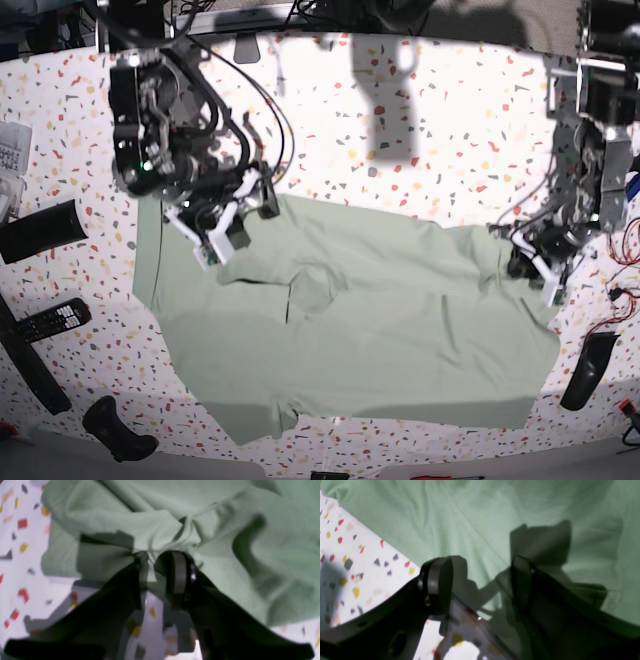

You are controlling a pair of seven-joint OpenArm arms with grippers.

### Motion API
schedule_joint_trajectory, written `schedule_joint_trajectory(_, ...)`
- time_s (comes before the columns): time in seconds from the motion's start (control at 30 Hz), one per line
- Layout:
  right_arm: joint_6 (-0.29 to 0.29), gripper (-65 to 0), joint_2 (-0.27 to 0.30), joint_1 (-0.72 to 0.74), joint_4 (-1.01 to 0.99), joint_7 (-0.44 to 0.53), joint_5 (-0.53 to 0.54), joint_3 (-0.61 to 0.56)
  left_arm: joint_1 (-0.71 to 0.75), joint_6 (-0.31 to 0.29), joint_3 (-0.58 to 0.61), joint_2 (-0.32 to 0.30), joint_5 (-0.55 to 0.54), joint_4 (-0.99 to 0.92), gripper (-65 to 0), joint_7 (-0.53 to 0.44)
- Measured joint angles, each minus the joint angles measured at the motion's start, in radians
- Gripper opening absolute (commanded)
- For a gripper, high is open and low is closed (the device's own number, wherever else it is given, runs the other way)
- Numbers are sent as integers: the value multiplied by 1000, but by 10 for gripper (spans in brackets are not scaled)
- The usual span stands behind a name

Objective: Fold the T-shirt properly
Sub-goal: 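Drag the folded edge back toward the collar with both grippers, then pull the shirt edge outward and open both grippers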

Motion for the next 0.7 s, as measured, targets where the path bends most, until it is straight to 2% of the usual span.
schedule_joint_trajectory(0.13, 3, -286, 0, -54, 71, -8, 0, 0, 105, 21, -5, -4, 2, 126, -510, -4)
schedule_joint_trajectory(0.23, 3, -286, -1, -77, 92, -11, -4, 23, 174, 82, -5, -3, 25, 217, -510, 13)
schedule_joint_trajectory(0.33, 4, -286, -1, -99, 94, -13, 1, 77, 240, 112, -24, 2, 77, 291, -510, 21)
schedule_joint_trajectory(0.47, 84, -286, -3, -136, 95, -14, 19, 159, 335, 101, -94, 2, 77, 365, -510, 27)
schedule_joint_trajectory(0.63, 116, -286, -3, -167, 100, -14, 53, 225, 454, 93, -197, 5, 70, 459, -510, 54)
schedule_joint_trajectory(0.7, 127, -286, 3, -174, 100, -21, 81, 234, 484, 95, -223, 5, 63, 501, -510, 102)
